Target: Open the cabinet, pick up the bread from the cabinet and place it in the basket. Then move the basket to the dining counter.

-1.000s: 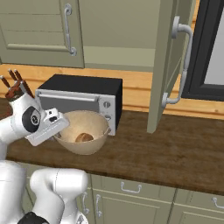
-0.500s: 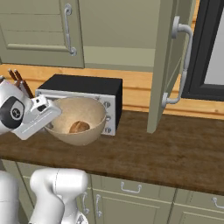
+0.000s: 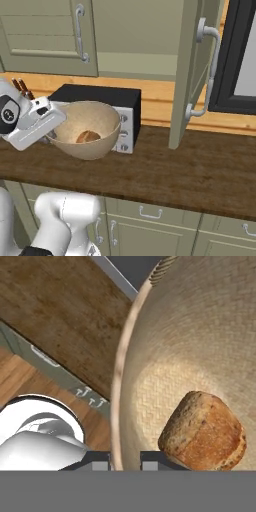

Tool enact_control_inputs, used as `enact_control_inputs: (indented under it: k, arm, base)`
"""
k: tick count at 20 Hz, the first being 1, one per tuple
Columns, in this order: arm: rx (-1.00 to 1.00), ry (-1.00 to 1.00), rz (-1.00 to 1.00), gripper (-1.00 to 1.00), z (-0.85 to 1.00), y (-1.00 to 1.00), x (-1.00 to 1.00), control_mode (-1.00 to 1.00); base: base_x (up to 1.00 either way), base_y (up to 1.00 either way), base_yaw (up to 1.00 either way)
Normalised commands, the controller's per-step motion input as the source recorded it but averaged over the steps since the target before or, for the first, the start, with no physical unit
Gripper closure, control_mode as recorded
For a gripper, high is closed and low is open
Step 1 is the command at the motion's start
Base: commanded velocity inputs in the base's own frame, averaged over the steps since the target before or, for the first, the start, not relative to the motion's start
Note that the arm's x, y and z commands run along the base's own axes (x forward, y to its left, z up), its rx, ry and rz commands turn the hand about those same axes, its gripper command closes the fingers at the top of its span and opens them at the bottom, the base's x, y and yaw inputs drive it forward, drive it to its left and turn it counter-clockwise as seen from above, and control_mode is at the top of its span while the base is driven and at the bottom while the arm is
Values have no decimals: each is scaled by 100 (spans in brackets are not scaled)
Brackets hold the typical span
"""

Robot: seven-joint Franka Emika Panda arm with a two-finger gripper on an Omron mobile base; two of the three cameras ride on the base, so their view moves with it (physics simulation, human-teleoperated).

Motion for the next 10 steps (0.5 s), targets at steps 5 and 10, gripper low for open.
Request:
enact_control_inputs:
  k: [5,10]
  arm:
    - [0,0,0,100,0,0,0,100]
    - [0,0,0,100,0,0,0,100]
  base:
    - [-99,-1,0]
    - [-72,-8,-31]
